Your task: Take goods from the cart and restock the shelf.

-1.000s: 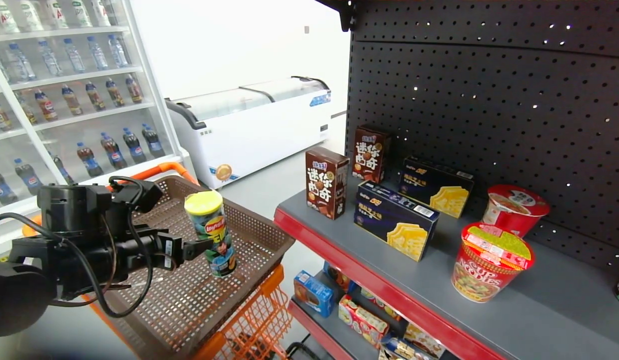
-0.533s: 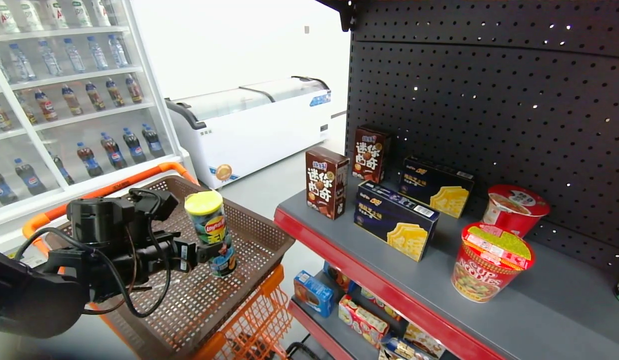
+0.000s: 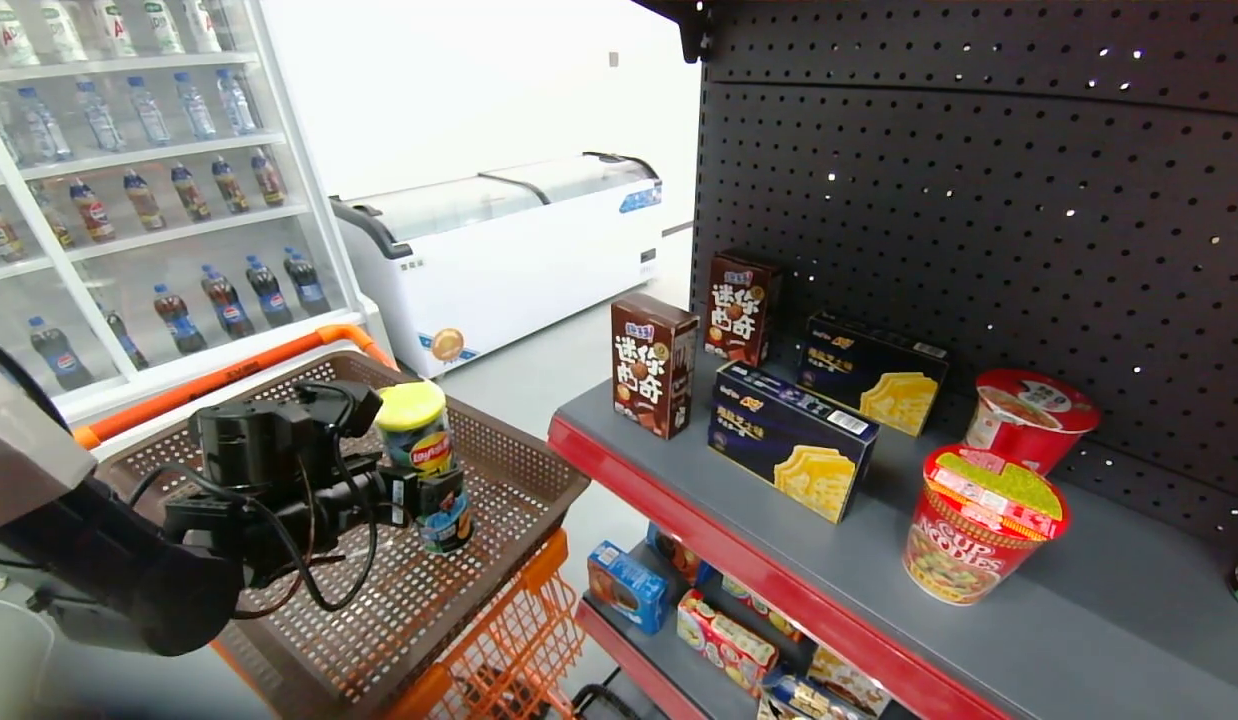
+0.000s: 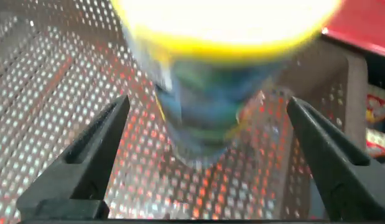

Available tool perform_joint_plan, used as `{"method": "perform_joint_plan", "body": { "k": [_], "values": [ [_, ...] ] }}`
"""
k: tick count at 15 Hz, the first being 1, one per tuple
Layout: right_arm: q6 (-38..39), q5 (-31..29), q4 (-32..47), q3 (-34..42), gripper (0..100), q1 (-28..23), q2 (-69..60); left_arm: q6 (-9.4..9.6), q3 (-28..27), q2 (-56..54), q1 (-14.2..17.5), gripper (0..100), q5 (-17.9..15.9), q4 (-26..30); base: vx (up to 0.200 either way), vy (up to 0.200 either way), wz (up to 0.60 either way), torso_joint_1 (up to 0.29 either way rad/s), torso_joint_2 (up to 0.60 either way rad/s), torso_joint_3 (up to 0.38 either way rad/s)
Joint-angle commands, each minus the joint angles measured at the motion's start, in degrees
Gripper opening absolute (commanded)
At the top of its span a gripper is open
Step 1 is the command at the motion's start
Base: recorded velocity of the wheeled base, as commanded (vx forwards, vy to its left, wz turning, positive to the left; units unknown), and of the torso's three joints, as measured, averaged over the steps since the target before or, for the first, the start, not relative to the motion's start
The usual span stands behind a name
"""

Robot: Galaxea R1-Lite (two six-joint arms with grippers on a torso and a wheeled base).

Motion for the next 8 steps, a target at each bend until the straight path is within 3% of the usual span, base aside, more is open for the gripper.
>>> {"method": "perform_joint_plan", "body": {
  "k": [1,8],
  "values": [
    [-0.01,0.01,-0.01,0.0,100,0.05,-0.02,0.34,-2.55,3.44,-0.01,100,0.01,-0.29,0.0,0.0,0.0,0.0,0.0,0.0],
    [-0.01,0.01,-0.01,0.0,100,0.05,-0.02,1.22,-7.39,7.05,-0.01,100,0.01,0.41,0.0,0.0,0.0,0.0,0.0,0.0]
  ]
}}
